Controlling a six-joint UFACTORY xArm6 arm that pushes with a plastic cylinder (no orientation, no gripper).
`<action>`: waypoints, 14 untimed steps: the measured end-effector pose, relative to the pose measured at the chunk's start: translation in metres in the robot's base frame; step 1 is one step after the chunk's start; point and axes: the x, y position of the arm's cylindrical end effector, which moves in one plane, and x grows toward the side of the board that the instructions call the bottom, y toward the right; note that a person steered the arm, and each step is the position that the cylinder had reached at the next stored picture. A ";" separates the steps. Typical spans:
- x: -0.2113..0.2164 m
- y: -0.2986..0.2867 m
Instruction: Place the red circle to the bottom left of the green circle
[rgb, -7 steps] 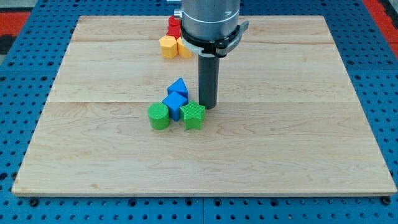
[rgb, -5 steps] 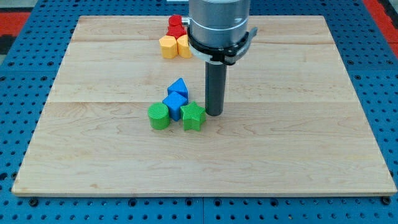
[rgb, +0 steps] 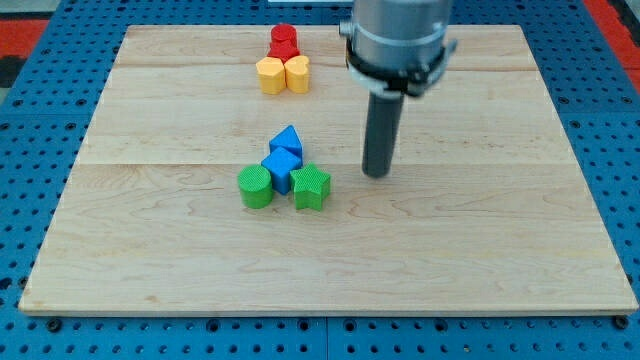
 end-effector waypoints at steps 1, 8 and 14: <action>-0.046 -0.041; -0.061 -0.133; -0.186 -0.177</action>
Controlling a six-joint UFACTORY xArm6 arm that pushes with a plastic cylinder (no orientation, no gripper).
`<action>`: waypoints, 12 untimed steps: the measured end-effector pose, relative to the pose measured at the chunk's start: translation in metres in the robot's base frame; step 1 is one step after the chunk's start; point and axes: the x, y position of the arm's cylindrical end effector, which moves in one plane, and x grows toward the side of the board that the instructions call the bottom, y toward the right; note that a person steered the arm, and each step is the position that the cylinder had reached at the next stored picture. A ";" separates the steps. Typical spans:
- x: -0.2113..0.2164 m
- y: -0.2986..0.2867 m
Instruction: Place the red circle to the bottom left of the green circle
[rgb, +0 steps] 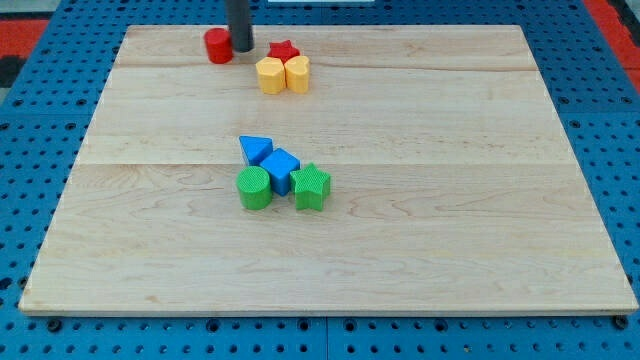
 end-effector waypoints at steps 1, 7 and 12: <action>-0.005 -0.025; 0.091 -0.129; 0.215 -0.134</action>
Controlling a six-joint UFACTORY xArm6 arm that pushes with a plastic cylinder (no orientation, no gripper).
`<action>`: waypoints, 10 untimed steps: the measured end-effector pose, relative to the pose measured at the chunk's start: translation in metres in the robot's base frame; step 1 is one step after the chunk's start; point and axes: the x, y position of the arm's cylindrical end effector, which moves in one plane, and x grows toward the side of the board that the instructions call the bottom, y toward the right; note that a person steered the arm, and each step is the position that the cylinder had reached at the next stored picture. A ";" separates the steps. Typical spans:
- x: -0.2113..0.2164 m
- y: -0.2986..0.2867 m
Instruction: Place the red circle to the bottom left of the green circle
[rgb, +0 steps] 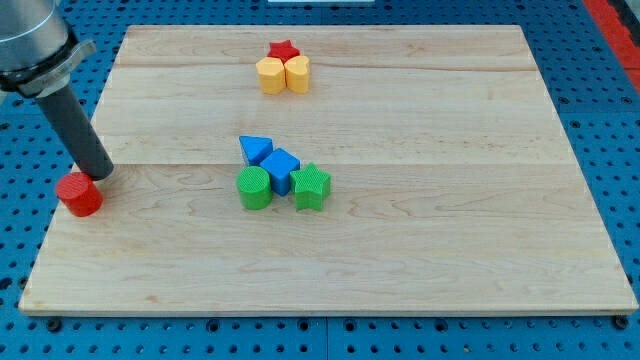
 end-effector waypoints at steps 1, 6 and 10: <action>-0.002 -0.022; 0.055 0.028; 0.063 0.149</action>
